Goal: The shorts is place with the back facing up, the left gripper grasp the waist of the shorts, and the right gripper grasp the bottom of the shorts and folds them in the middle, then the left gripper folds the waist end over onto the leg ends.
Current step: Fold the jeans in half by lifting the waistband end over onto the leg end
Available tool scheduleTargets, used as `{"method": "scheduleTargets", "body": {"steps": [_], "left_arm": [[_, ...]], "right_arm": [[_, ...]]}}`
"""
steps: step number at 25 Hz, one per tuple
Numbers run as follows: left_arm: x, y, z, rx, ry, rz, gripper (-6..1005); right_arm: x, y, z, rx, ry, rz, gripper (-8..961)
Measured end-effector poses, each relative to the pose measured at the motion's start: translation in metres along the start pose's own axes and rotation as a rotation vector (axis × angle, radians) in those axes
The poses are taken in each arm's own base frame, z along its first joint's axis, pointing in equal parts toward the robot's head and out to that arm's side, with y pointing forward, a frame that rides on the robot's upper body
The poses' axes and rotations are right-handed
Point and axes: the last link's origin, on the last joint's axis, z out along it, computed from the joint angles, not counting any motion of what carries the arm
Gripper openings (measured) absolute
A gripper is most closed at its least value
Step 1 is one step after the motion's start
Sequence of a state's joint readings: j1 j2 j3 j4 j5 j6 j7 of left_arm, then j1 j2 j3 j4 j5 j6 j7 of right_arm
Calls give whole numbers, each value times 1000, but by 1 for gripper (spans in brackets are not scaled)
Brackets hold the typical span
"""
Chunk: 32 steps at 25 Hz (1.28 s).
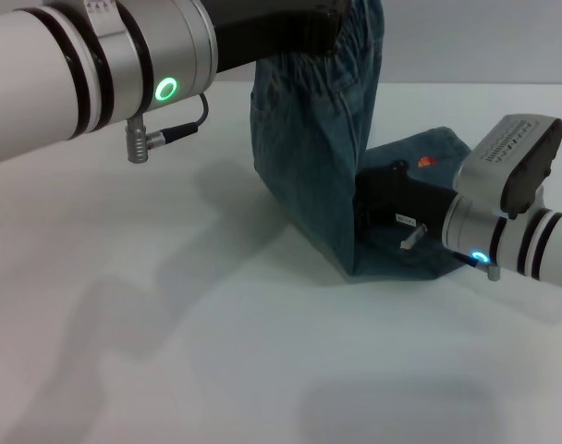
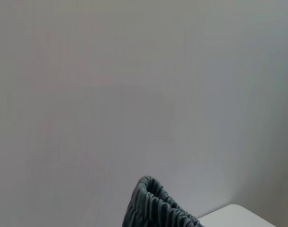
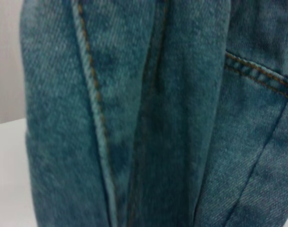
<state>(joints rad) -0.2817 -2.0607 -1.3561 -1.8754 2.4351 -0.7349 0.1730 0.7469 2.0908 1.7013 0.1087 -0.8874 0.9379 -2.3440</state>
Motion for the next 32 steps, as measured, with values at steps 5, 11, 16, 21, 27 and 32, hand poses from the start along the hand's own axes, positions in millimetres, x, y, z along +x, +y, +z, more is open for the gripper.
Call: {"method": "scheduleTargets", "body": {"steps": [5,11,16,21,27,32], "left_arm": [[-4,-2,4,2,-13,-6,91],[-7,-4,7,4,-23,-11,91],[-11,-7,9,12,-33,-19,91],[-11,-7,11,9,-35,-13,92],[-11,-8,12,12,-37,-15,92],[-14,-9,15,9,-41,-15,92]], "right_arm": [[-2,3,4,-3,11,-19,-1],[2,19,11,34,33,-39,-1],[10,18,-3,82,5,-42,-1],[13,14,-8,103,6,-28,-1],[17,5,-15,171,-8,-20,-1],[32,-26,-51,362,-34,35,-1]]}}
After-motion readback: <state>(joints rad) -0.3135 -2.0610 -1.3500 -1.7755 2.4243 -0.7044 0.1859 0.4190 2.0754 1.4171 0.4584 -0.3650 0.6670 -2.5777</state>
